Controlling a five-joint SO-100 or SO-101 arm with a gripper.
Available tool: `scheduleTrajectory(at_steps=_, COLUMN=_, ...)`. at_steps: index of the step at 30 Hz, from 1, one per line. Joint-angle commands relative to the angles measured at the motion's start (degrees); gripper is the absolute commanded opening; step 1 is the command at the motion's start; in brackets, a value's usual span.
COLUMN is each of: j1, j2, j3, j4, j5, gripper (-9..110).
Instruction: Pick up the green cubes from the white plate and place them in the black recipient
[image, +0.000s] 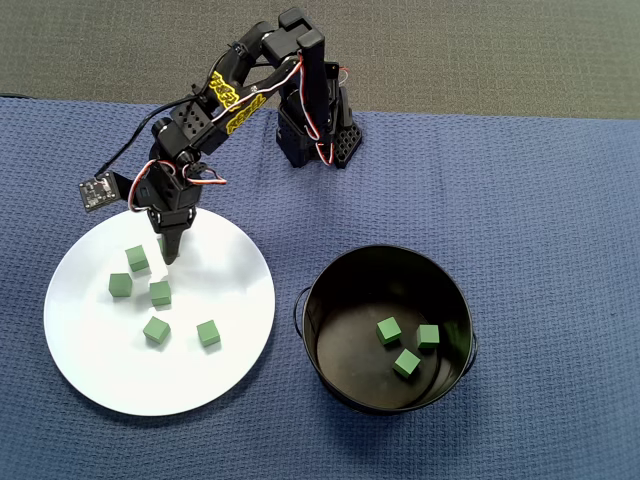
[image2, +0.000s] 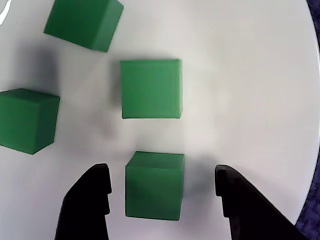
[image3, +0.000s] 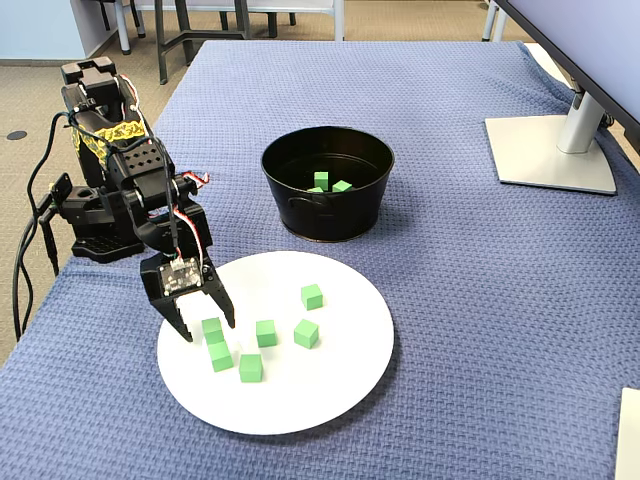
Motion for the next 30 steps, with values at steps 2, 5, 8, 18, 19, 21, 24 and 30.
scheduleTrajectory(at_steps=2, j1=-0.44, j2=0.53, j3=-0.62, j4=-1.49, j5=0.62, gripper=16)
scheduleTrajectory(at_steps=5, j1=-0.18, j2=0.53, j3=-0.26, j4=-1.49, j5=0.26, gripper=15)
scheduleTrajectory(at_steps=8, j1=-0.18, j2=0.53, j3=0.35, j4=-1.49, j5=-0.09, gripper=14)
scheduleTrajectory(at_steps=18, j1=-0.7, j2=1.32, j3=3.16, j4=-3.52, j5=0.09, gripper=8)
scheduleTrajectory(at_steps=19, j1=-0.7, j2=1.41, j3=3.25, j4=-3.69, j5=0.35, gripper=6)
scheduleTrajectory(at_steps=21, j1=-0.79, j2=1.41, j3=3.25, j4=-4.39, j5=1.49, gripper=1)
scheduleTrajectory(at_steps=24, j1=-1.05, j2=2.02, j3=3.08, j4=-4.39, j5=3.43, gripper=0)
scheduleTrajectory(at_steps=30, j1=-4.92, j2=7.21, j3=-7.29, j4=8.26, j5=15.29, gripper=0)
